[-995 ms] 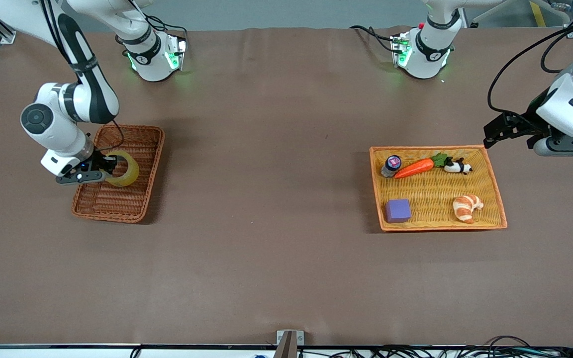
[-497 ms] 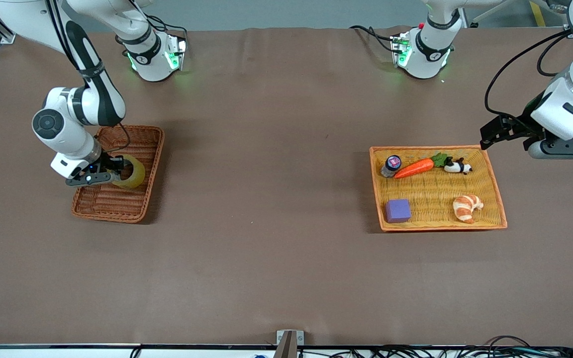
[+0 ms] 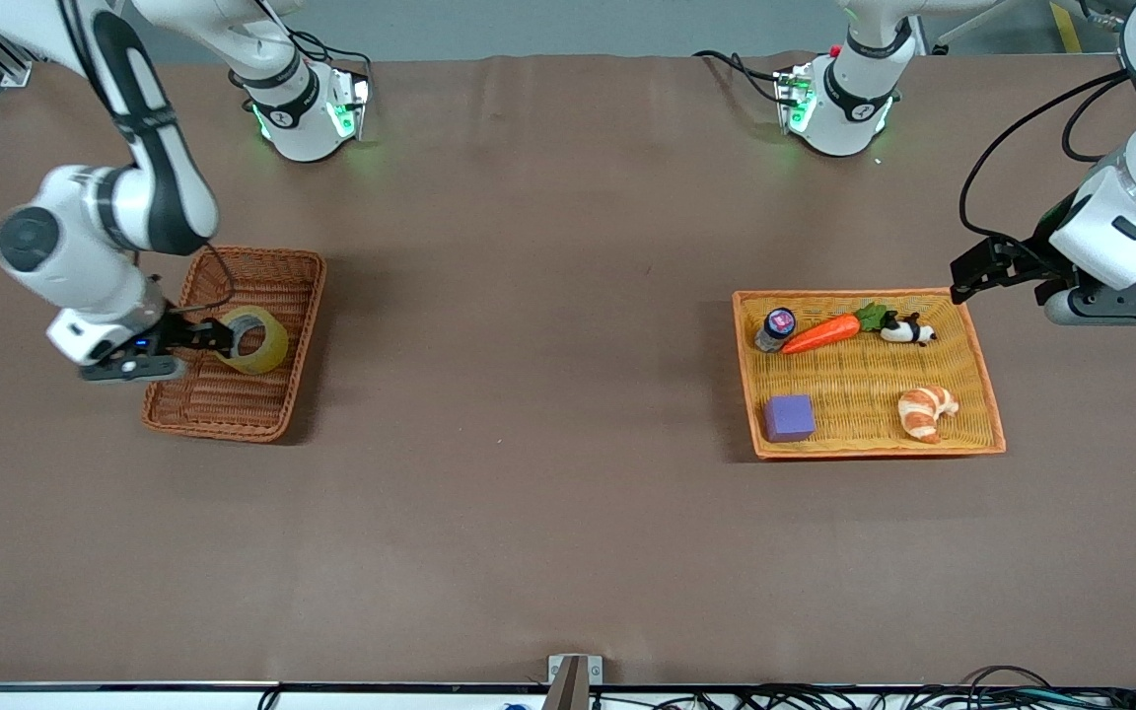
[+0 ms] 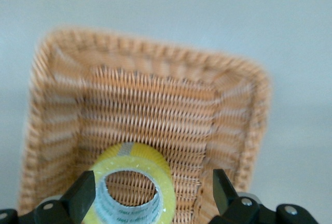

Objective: Move tape to another basket

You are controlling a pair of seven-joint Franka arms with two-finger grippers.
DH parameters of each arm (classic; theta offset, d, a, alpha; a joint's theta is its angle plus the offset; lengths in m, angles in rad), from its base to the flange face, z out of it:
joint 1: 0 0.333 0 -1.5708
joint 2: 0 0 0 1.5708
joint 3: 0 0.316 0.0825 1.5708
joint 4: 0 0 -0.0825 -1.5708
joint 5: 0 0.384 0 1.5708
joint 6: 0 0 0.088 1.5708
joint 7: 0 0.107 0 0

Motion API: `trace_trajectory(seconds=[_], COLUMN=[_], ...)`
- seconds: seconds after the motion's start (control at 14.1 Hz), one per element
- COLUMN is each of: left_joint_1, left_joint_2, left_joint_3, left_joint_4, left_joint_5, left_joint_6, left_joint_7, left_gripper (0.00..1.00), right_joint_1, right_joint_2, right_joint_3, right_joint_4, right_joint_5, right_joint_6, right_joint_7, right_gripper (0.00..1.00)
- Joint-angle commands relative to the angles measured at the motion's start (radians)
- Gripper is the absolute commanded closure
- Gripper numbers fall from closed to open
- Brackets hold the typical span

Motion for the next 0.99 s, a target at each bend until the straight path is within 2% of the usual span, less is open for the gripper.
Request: trace_trajectory(seconds=[0.0,0.28,0.57,0.71,0.92], left_joint_1=[0.003,0.003,0.003,0.002,-0.006], left_joint_2=[0.017,0.010,-0.042,-0.063,-0.072], left_joint_3=[0.000,-0.005,0.003,0.006,0.001], left_joint_4=[0.026,0.027,0.014,0.008,0.006], left_joint_5=[0.019,0.018,0.018,0.018,0.018], left_joint_6=[0.022,0.022,0.012,0.012,-0.011], left_joint_7=[0.000,-0.003,-0.003,0.002,0.003], left_gripper=[0.00,0.00,0.00,0.00,0.00], right_joint_1=[-0.055,-0.136,-0.139,-0.144,-0.152], right_joint_2=[-0.020,-0.023,-0.042,-0.048,-0.079], right_joint_3=[0.049,0.126,0.143,0.170,0.184], right_joint_4=[0.204,0.419,0.646,0.704,0.700], right_joint_5=[0.022,0.020,0.011,0.011,0.011], right_joint_6=[-0.225,-0.435,-0.709,-0.800,-0.808], right_joint_7=[0.046,0.047,0.159,0.199,0.211], right_gripper=[0.00,0.00,0.00,0.00,0.00])
